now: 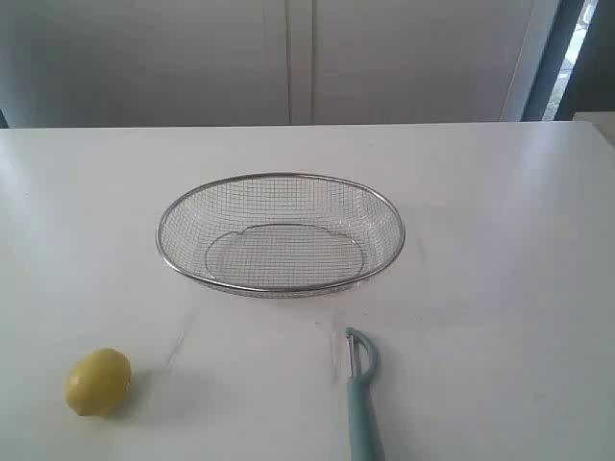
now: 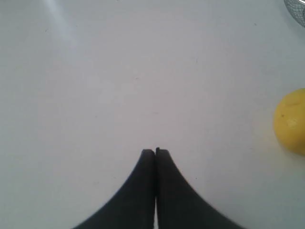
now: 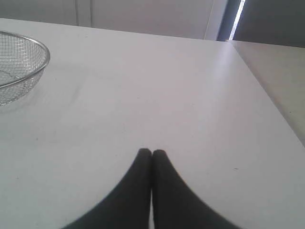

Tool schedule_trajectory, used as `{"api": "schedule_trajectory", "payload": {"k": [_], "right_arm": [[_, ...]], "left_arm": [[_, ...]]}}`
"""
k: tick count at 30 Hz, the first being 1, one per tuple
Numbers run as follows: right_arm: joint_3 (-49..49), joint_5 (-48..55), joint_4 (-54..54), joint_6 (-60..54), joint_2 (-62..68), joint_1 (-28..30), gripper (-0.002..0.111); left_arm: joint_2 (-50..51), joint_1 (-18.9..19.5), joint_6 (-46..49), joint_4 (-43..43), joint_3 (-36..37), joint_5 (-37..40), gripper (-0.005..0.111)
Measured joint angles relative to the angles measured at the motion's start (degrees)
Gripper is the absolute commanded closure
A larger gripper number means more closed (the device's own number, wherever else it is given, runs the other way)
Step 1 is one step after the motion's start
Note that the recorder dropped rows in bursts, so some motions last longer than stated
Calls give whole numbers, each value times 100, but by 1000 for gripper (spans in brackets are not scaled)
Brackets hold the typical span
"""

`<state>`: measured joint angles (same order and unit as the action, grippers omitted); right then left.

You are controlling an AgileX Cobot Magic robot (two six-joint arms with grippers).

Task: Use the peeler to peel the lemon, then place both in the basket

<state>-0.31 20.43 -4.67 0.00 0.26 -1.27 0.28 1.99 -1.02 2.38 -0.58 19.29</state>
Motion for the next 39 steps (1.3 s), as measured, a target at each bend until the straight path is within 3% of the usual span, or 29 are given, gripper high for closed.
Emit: {"api": "schedule_trajectory", "payload": {"k": [12,27,39], "right_arm": [[0,-132,0,0,0,0,108],[0,-1912,0,0,0,0,108],[0,-2175,0,0,0,0,108]], "left_arm": [[0,0,0,0,0,0,107],[0,0,0,0,0,0,107],[0,0,0,0,0,0,107]]}}
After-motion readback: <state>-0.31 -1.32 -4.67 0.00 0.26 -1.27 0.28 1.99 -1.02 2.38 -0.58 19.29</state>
